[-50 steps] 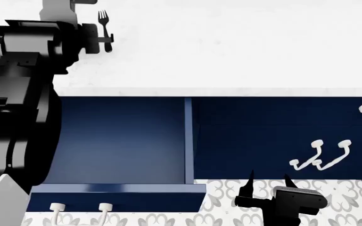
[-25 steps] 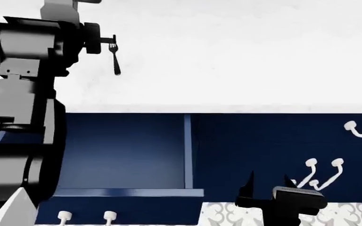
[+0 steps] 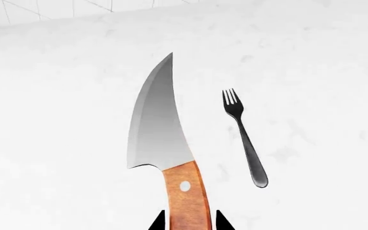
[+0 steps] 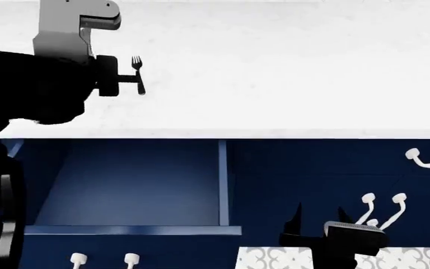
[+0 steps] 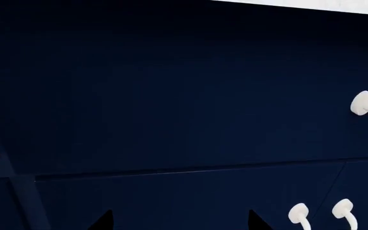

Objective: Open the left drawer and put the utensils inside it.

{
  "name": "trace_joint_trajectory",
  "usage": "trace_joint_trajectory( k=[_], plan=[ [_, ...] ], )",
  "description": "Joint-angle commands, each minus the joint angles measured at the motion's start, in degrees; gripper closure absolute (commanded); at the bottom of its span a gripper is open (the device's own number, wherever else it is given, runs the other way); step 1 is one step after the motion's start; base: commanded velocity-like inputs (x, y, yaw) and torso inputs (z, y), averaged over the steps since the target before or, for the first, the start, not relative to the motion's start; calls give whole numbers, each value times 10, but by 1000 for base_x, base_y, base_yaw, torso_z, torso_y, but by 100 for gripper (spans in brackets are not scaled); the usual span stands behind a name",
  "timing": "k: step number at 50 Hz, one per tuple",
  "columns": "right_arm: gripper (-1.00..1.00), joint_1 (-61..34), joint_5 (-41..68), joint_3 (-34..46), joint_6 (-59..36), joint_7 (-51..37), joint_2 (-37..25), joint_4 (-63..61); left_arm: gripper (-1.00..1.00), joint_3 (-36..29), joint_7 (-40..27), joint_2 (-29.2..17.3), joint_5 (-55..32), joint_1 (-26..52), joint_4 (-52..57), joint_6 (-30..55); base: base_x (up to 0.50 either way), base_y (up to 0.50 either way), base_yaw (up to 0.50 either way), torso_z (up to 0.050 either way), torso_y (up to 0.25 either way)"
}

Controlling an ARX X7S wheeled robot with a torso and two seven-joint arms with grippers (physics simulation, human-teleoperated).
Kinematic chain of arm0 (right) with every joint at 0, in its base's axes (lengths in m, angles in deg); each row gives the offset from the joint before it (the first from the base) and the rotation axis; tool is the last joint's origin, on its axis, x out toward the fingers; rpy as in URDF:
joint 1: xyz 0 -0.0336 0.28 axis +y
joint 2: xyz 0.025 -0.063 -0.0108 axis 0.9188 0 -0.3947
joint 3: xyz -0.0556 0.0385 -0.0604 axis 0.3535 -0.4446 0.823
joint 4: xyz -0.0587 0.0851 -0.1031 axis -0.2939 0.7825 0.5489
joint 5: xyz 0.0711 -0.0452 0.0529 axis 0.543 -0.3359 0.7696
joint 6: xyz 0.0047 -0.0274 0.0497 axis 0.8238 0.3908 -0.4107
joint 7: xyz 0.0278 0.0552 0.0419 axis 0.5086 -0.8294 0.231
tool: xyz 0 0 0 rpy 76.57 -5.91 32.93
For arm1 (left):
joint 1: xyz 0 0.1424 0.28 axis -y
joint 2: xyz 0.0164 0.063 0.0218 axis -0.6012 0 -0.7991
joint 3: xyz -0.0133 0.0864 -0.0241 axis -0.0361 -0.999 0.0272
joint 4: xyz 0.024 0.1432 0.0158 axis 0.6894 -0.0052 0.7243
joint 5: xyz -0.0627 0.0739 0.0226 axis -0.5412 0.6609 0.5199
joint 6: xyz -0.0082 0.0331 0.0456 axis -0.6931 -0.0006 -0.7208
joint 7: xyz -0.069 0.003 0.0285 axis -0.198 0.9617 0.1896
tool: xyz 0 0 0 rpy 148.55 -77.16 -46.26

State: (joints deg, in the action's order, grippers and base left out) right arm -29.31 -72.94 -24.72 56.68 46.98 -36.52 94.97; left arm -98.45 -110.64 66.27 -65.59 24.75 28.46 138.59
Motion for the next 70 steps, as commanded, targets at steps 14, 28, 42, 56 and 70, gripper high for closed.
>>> trace_joint_trajectory(
  k=[14, 28, 42, 56, 70],
  plan=[
    [-100, 3, 3, 6, 2, -6, -4, -5, 100, -524, -331, -322, -807, 214, 409, -438, 0, 0, 0, 0, 0],
    [-100, 2, 6, 10, 3, -8, -6, -4, 100, -575, -219, -293, -802, 261, 351, -225, 0, 0, 0, 0, 0],
    [-100, 2, 9, 14, 3, -11, -8, -4, 100, -508, 227, -267, -560, 401, 189, 86, 0, 0, 0, 0, 0],
    [-100, 2, 12, 17, 4, -14, -11, -4, 100, -619, 670, -308, -235, 447, 280, 74, 0, 0, 0, 0, 0],
    [-100, 2, 14, 21, 4, -17, -13, -4, 100, -717, 792, -262, -88, 425, 199, 27, 0, 0, 0, 0, 0]
  ],
)
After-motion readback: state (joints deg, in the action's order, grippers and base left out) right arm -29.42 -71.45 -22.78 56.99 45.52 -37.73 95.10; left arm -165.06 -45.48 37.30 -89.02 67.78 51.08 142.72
